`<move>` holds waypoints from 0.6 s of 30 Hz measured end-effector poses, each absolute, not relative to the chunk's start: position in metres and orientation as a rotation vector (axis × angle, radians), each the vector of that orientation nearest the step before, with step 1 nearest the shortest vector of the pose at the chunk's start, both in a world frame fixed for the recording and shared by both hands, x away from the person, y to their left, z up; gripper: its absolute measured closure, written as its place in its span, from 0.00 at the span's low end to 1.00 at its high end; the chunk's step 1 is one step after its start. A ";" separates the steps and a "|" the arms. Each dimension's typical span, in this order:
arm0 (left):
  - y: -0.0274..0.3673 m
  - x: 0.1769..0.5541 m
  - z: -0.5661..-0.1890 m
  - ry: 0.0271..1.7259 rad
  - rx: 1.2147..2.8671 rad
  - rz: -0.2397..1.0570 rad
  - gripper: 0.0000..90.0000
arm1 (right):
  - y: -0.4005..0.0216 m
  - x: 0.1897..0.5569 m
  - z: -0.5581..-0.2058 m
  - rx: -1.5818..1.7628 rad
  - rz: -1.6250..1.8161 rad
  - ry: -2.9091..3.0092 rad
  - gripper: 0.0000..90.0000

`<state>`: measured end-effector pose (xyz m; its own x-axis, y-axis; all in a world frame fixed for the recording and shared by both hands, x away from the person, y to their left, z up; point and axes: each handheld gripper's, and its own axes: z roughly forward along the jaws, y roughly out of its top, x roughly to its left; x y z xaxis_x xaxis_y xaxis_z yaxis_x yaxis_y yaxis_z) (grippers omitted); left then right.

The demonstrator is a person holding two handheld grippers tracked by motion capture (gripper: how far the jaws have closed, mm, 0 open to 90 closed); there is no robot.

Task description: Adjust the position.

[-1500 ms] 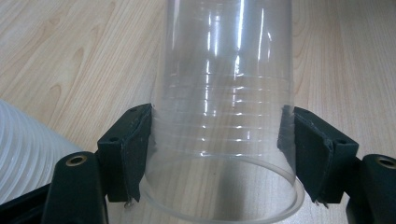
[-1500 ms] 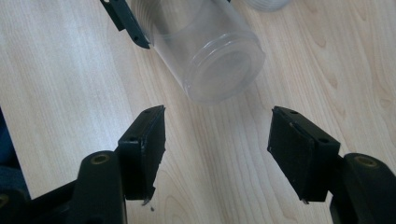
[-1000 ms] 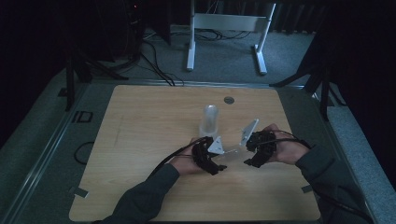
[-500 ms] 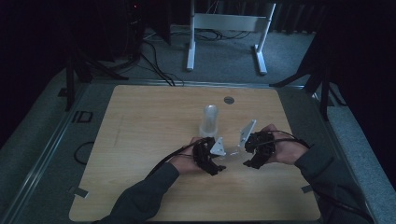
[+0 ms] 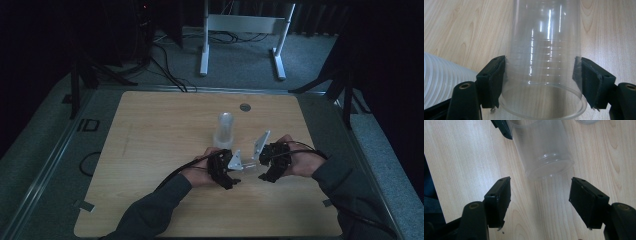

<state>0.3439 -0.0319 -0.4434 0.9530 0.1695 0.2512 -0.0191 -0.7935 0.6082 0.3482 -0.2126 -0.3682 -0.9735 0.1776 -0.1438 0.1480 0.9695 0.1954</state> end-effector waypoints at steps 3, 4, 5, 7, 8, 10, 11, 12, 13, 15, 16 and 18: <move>-0.033 0.342 -0.443 0.093 2.474 0.409 0.31 | -0.213 0.348 -0.369 0.254 0.288 2.949 0.36; -0.033 0.342 -0.443 0.092 2.474 0.412 0.31 | -0.213 0.348 -0.369 0.258 0.294 2.949 0.36; -0.034 0.341 -0.443 0.088 2.476 0.416 0.31 | -0.213 0.349 -0.369 0.258 0.295 2.950 0.36; -0.034 0.341 -0.443 0.084 2.478 0.422 0.31 | -0.213 0.349 -0.370 0.259 0.295 2.949 0.36; -0.034 0.340 -0.442 0.083 2.478 0.431 0.31 | -0.213 0.349 -0.370 0.261 0.298 2.948 0.35; -0.034 0.340 -0.441 0.074 2.488 0.449 0.31 | -0.212 0.348 -0.373 0.267 0.308 2.950 0.33; -0.035 0.339 -0.440 0.061 2.496 0.463 0.31 | -0.212 0.348 -0.375 0.273 0.315 2.953 0.32; -0.035 0.338 -0.440 0.057 2.498 0.467 0.31 | -0.211 0.348 -0.376 0.272 0.319 2.951 0.32; -0.035 0.338 -0.440 0.057 2.498 0.467 0.31 | -0.211 0.348 -0.376 0.272 0.319 2.951 0.32; -0.035 0.336 -0.441 0.042 2.508 0.485 0.31 | -0.211 0.349 -0.378 0.278 0.321 2.953 0.32; -0.036 0.336 -0.441 0.045 2.502 0.485 0.31 | -0.210 0.349 -0.379 0.274 0.319 2.953 0.31; -0.037 0.334 -0.442 0.039 2.504 0.498 0.31 | -0.209 0.349 -0.380 0.270 0.322 2.955 0.31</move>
